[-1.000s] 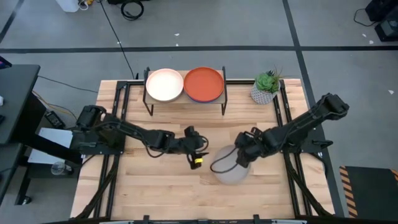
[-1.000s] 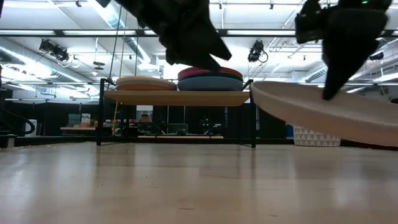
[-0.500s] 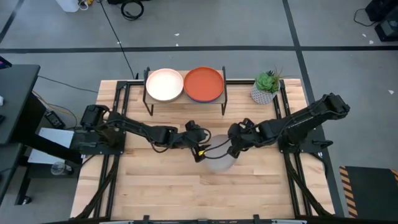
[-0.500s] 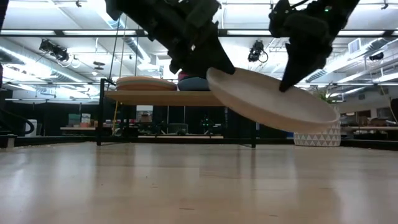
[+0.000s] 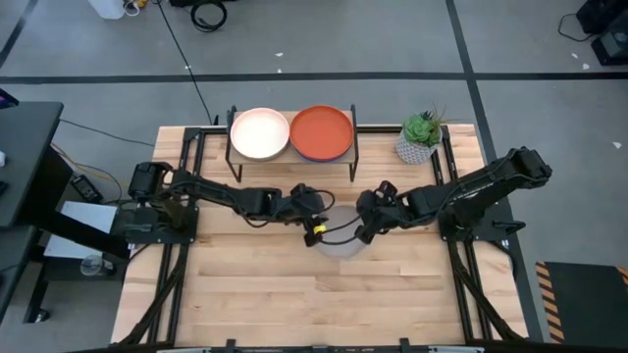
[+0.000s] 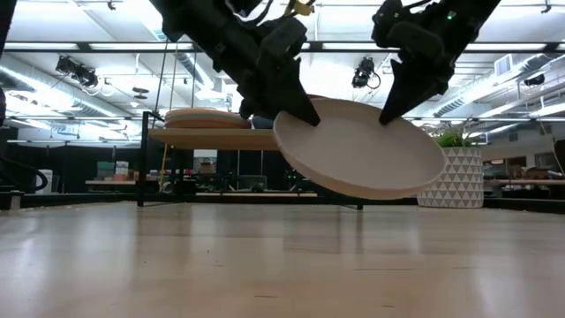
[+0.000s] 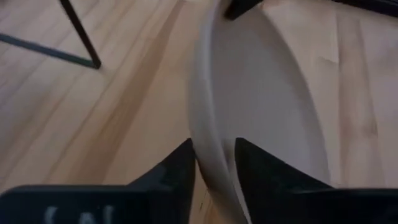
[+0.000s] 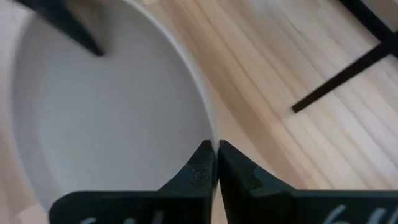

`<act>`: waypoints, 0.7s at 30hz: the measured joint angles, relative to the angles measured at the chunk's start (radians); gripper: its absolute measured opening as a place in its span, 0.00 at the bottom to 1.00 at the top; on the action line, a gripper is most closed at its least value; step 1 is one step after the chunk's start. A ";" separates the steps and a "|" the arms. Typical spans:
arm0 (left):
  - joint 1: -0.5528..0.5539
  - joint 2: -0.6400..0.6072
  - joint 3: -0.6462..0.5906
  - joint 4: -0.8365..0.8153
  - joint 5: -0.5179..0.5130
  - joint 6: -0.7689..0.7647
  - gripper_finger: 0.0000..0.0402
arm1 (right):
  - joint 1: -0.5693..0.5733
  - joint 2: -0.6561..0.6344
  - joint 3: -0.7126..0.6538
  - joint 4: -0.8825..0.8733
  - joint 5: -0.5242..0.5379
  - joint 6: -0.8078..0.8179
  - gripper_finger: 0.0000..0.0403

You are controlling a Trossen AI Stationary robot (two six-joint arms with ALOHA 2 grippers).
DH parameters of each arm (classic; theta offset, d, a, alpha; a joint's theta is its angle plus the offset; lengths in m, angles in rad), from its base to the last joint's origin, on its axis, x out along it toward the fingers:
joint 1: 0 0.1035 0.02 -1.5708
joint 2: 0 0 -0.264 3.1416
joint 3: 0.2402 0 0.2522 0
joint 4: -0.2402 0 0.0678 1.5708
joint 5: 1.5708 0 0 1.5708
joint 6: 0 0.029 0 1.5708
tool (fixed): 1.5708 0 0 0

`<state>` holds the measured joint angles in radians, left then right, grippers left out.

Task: Place and stack plates onto a shelf
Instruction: Stack the gray plate on top of the light orange plate on the shelf

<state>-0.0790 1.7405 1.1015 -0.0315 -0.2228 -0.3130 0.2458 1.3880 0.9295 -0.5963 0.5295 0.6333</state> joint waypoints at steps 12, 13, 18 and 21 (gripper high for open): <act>0.004 0.000 0.000 -0.002 0.024 0.009 0.14 | 0.001 -0.009 0.001 0.078 -0.074 -0.057 0.25; 0.004 -0.004 0.000 -0.006 0.025 0.010 0.14 | 0.000 -0.020 0.001 0.081 -0.085 -0.063 0.27; 0.004 -0.035 0.000 -0.048 0.024 0.013 0.14 | 0.001 -0.119 0.001 0.071 -0.104 -0.082 0.33; 0.004 -0.069 0.000 -0.077 0.023 0.013 0.14 | 0.000 -0.207 0.001 0.054 -0.104 -0.092 0.34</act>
<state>-0.0750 1.6718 1.1015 -0.1082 -0.1997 -0.2997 0.2462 1.1815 0.9302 -0.5422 0.4258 0.5414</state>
